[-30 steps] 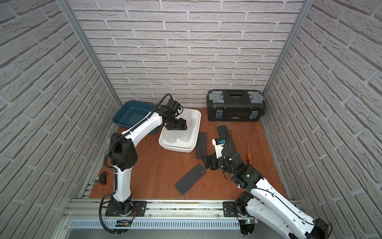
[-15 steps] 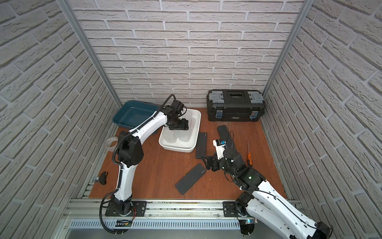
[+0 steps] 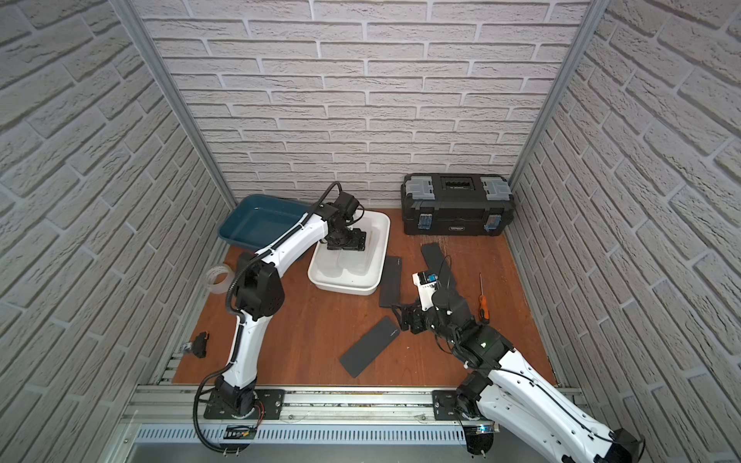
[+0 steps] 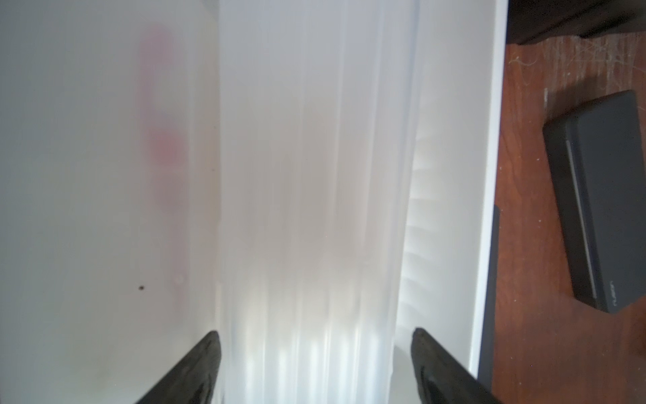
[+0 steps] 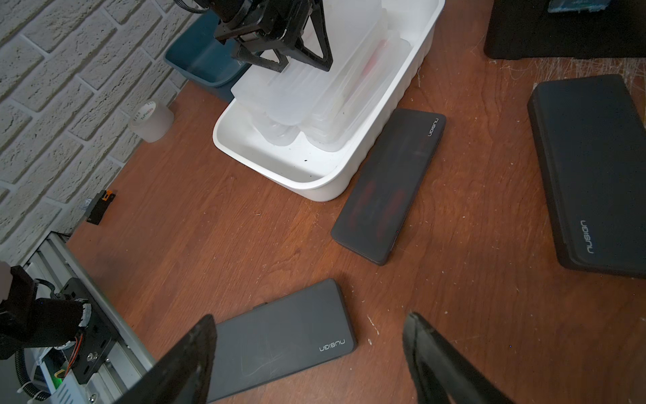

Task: Place the pencil cases by color into the storage box
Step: Place the pencil case at the storage box, then adjust the pencil case at the center of the board.

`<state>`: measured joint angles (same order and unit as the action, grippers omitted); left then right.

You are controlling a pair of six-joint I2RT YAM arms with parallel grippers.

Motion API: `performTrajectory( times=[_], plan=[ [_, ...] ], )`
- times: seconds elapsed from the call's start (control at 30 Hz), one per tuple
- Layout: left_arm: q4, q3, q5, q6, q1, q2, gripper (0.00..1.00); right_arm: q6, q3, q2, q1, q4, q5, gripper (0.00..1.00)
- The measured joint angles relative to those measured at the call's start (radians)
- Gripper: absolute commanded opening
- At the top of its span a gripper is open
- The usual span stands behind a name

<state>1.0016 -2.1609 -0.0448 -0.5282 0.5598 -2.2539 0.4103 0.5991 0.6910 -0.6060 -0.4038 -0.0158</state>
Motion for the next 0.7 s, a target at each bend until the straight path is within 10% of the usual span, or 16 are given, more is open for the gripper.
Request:
performTrajectory(
  times=[0.4,0.7],
  plan=[
    [0.021,-0.03,0.09,0.037,0.005,0.058,0.93,0.0,0.005,0.029,0.0,-0.011,0.014,0.85],
    [-0.04,0.212,0.11,0.134,0.003,0.428,0.95,0.001,0.13,0.183,0.003,-0.078,0.068,0.87]
  ],
)
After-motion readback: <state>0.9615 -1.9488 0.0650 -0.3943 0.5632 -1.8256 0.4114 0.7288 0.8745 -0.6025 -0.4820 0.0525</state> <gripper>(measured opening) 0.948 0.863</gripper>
